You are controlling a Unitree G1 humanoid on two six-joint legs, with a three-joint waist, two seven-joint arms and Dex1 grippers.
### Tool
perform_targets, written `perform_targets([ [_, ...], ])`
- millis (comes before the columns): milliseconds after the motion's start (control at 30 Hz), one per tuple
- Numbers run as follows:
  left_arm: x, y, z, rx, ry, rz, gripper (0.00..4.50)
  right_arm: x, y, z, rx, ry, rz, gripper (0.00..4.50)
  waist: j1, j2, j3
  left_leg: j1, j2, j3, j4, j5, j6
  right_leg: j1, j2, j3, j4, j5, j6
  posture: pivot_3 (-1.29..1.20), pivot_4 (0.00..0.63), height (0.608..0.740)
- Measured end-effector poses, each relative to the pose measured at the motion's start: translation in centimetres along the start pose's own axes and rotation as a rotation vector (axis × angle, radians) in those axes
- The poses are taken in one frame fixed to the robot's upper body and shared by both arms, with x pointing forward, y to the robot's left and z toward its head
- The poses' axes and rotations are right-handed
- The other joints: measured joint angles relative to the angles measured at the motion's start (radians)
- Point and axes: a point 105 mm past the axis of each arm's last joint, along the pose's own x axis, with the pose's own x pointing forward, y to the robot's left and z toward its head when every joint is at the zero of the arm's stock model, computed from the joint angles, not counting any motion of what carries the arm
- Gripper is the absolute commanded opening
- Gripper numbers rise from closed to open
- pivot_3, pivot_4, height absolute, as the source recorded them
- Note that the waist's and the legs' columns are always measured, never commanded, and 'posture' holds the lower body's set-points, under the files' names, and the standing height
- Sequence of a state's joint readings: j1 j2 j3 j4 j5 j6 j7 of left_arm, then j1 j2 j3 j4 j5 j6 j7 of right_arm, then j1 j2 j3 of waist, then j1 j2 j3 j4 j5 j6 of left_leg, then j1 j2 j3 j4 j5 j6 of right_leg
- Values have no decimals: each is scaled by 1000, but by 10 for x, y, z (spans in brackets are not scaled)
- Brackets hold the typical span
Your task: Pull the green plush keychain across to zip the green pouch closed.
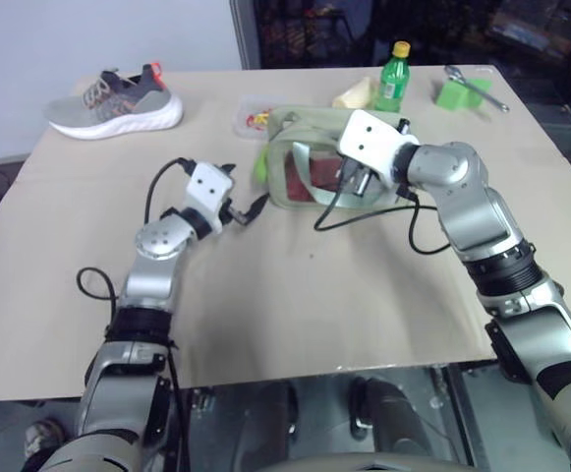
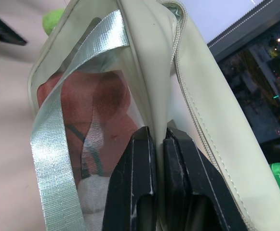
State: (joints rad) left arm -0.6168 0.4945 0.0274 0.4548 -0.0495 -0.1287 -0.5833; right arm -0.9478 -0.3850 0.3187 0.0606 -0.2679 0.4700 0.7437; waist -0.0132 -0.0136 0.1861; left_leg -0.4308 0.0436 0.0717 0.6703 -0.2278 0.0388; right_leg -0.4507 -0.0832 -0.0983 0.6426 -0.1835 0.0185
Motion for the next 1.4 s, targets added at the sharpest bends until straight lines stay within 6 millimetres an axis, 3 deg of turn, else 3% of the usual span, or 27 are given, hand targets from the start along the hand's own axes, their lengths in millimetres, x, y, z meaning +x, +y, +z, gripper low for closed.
perform_targets([
  [133,8,1,3,19,-19,11,4500,0,0,0,-2,0,-1,159,0,0,0,0,0,0,0,0,0,0,0,0,0,0,-1,0,150,740],
  [233,13,-2,3,35,-23,0,3656,-1,0,0,-3,0,-2,98,1,0,0,0,0,0,0,0,0,0,0,0,0,0,-1,0,150,740],
  [467,22,-12,4,53,-39,-23,137,-1,-1,1,-4,-3,-5,98,1,0,0,0,0,0,0,0,0,0,0,0,0,0,-1,0,150,740],
  [833,23,-9,6,90,-49,-1,54,-1,-1,1,-6,-6,-9,98,0,0,0,0,0,0,0,0,0,0,0,0,0,0,-1,0,150,740],
  [967,18,8,11,223,-48,75,54,-1,-1,2,-9,-9,-8,98,-1,0,0,0,0,0,0,0,0,0,0,0,0,1,-1,0,150,740],
  [1033,14,22,19,383,-44,112,54,-1,-1,2,-9,-9,-8,98,-1,0,0,0,0,0,0,0,0,0,0,0,0,1,-1,0,150,740],
  [1167,13,50,69,762,-132,151,54,0,0,2,-9,-11,-7,98,5,0,0,-1,-1,-1,0,0,0,0,-1,-1,0,1,-1,0,150,740],
  [1233,18,46,85,878,-178,122,54,0,0,3,-10,-14,-7,98,7,0,0,-1,-2,0,0,0,0,0,-2,-1,0,1,-1,0,150,740],
  [1400,34,26,104,1070,-260,15,54,1,1,4,-10,-19,-6,98,3,0,0,-1,-3,0,0,0,0,0,-2,-1,0,0,-1,0,150,740],
])
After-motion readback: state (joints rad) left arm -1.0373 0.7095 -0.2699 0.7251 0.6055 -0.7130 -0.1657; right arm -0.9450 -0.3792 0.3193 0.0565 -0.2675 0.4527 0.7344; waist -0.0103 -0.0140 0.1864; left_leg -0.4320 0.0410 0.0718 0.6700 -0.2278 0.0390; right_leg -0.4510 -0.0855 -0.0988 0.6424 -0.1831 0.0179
